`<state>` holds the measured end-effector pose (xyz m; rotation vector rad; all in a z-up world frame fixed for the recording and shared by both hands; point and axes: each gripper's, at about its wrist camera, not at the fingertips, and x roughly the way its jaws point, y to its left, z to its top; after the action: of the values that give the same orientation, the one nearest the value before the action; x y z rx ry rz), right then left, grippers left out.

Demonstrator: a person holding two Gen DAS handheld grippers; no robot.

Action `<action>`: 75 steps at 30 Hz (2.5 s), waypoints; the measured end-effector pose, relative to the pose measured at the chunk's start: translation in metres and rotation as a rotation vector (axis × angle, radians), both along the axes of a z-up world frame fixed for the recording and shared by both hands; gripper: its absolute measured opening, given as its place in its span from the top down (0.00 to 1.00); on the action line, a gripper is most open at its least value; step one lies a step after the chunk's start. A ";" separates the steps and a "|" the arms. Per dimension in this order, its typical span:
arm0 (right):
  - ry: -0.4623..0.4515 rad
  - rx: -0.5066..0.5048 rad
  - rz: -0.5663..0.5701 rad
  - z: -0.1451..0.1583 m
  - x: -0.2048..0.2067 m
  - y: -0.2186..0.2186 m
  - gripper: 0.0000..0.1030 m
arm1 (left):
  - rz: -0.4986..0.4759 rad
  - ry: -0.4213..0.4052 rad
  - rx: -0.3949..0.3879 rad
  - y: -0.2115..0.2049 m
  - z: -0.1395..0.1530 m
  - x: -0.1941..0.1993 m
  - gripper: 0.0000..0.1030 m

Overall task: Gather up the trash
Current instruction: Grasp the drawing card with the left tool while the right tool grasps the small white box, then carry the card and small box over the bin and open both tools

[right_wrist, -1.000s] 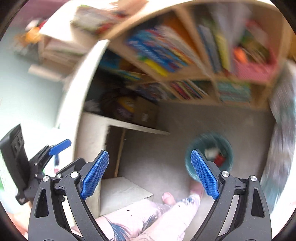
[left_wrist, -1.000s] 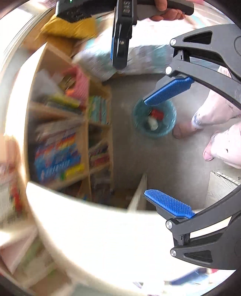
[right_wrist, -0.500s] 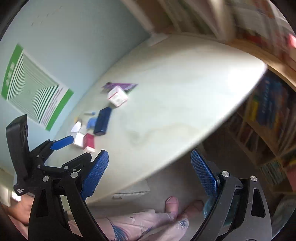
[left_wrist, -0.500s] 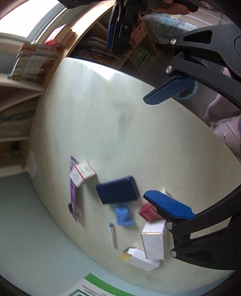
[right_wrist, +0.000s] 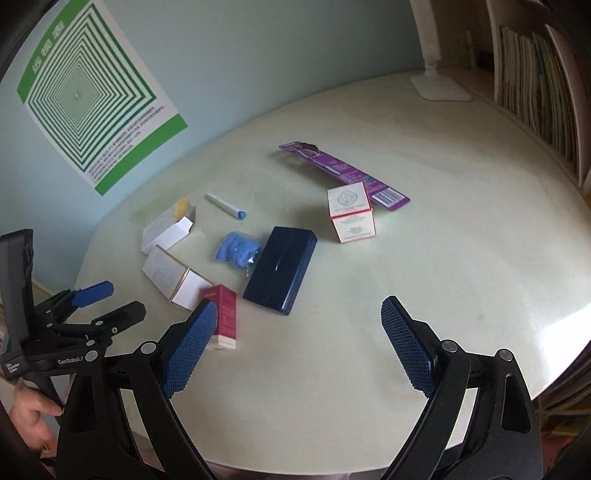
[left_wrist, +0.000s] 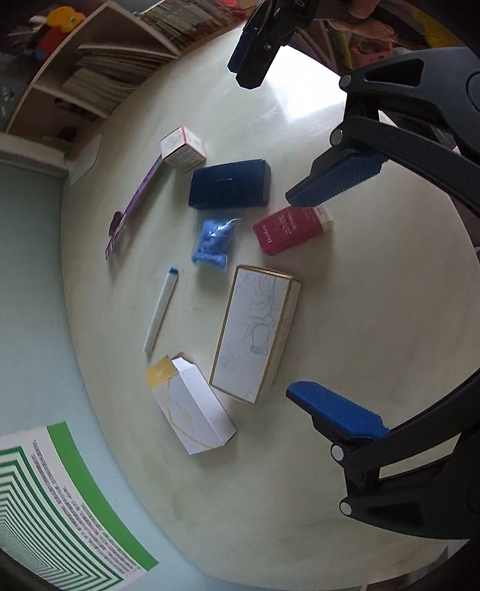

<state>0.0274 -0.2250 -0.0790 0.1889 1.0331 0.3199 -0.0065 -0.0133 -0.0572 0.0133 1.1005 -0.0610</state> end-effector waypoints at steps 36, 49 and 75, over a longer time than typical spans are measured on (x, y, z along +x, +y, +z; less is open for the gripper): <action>0.113 -0.145 0.428 -0.057 0.145 0.011 0.60 | 0.536 0.126 -0.051 0.019 -0.051 0.037 0.54; 0.074 -0.107 0.372 -0.037 0.138 0.009 0.60 | 0.458 0.050 -0.031 0.010 -0.020 0.024 0.54; -0.003 -0.115 -0.258 -0.007 -0.032 -0.046 0.60 | -0.301 -0.066 -0.041 -0.045 0.009 0.017 0.54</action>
<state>-0.0041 -0.2709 -0.0860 0.2149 1.0077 0.0266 0.0101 -0.0579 -0.0480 0.1435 1.0241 -0.3513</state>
